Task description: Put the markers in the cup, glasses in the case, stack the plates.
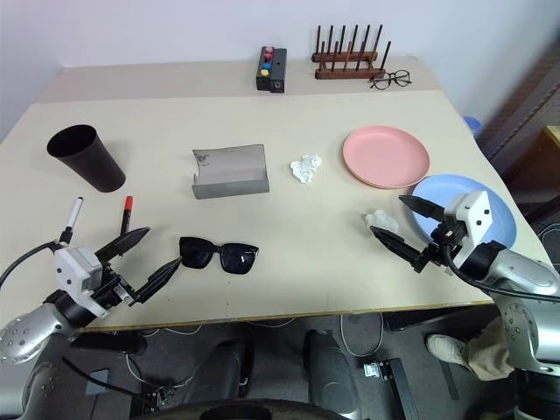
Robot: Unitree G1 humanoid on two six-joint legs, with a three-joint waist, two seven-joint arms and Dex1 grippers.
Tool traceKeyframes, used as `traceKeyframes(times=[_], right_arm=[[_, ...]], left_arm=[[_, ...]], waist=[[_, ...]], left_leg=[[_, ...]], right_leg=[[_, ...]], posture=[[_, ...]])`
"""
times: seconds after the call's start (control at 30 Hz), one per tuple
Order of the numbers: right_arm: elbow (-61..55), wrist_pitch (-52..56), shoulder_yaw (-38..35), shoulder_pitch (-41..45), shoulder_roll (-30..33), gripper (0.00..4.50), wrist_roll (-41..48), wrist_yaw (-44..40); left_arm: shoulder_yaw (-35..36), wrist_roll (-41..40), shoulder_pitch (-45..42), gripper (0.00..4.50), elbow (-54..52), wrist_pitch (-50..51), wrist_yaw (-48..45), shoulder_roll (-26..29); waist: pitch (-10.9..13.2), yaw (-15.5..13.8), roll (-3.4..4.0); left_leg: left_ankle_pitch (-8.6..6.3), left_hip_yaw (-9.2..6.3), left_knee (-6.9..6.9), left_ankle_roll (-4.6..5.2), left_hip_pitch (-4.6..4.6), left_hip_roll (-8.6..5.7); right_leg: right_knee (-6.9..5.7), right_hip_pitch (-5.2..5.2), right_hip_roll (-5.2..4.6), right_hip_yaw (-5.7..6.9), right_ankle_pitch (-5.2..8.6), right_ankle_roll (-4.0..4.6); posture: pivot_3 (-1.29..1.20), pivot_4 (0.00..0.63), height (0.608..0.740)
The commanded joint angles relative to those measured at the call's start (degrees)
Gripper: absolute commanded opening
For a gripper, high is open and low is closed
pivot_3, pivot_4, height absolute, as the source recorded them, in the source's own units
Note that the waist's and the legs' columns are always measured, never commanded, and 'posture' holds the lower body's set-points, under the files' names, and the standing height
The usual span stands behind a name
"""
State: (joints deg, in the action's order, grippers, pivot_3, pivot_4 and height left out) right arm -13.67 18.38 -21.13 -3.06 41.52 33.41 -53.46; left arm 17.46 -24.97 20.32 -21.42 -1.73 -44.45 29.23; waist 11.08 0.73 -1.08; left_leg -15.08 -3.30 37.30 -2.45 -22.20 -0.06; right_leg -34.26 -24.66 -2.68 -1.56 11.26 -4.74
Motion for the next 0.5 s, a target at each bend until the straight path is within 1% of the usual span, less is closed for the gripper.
traceKeyframes(times=[0.03, 0.1, 0.2, 0.3, 0.4, 0.5], right_arm=[[-0.11, -0.58, -0.33, 1.19, 0.28, 4.45, 0.79, -0.96], [0.80, -1.43, 0.06, 1.19, 0.09, 4.45, 0.25, -1.57], [0.71, -1.73, 0.66, 1.00, -0.51, 4.45, -0.12, -1.61], [-0.25, -1.49, 1.64, 1.25, -1.18, 4.45, -0.50, -0.94], [-2.13, -1.06, 2.79, 1.68, -1.63, 4.45, -0.30, -0.08], [-3.53, -0.42, 3.88, 2.39, -2.36, 4.45, -0.14, 1.14]], left_arm=[[2.74, -1.49, 0.26, 4.50, -2.83, 0.50, 1.10, 0.77], [3.20, -0.65, 0.41, 4.50, -1.85, 0.89, 0.70, 2.10], [4.42, -0.50, -0.70, 4.50, -0.07, 5.29, 2.18, 4.84], [4.66, 3.59, -3.94, 4.50, 2.72, 7.91, 4.59, 8.48], [4.49, 3.89, -11.20, 4.50, 5.57, 9.35, 3.98, 12.60], [0.80, 7.39, -17.66, 4.50, 8.19, 14.98, 2.42, 19.19]], waist=[[0.00, -0.04, 0.00], [0.00, 0.00, 0.00], [0.00, 0.01, 0.01], [0.00, 0.00, 0.01], [0.01, -0.12, 0.01], [0.01, 0.00, 0.02]], left_leg=[[0.00, 0.00, 0.00, 0.00, 0.00, 0.00], [0.00, 0.00, 0.01, 0.00, 0.00, 0.00], [0.00, 0.00, 0.00, 0.00, 0.02, 0.00], [0.00, -0.03, 0.00, 0.00, 0.03, 0.00], [0.00, -0.03, 0.01, 0.00, 0.02, 0.00], [0.01, -0.04, 0.04, 0.00, 0.01, 0.00]], right_leg=[[0.00, 0.00, 0.00, 0.00, 0.00, 0.00], [-0.01, 0.00, 0.01, 0.00, 0.00, 0.00], [-0.01, 0.00, 0.01, 0.00, 0.00, 0.00], [-0.04, 0.00, 0.03, 0.01, 0.00, 0.00], [-0.07, 0.00, 0.03, 0.01, 0.00, 0.00], [-0.11, 0.00, 0.04, 0.03, 0.00, 0.00]], posture=[[0.00, 0.150, 0.740], [0.00, 0.150, 0.740], [0.00, 0.150, 0.740], [0.00, 0.150, 0.740], [0.00, 0.150, 0.740], [0.00, 0.150, 0.740]])
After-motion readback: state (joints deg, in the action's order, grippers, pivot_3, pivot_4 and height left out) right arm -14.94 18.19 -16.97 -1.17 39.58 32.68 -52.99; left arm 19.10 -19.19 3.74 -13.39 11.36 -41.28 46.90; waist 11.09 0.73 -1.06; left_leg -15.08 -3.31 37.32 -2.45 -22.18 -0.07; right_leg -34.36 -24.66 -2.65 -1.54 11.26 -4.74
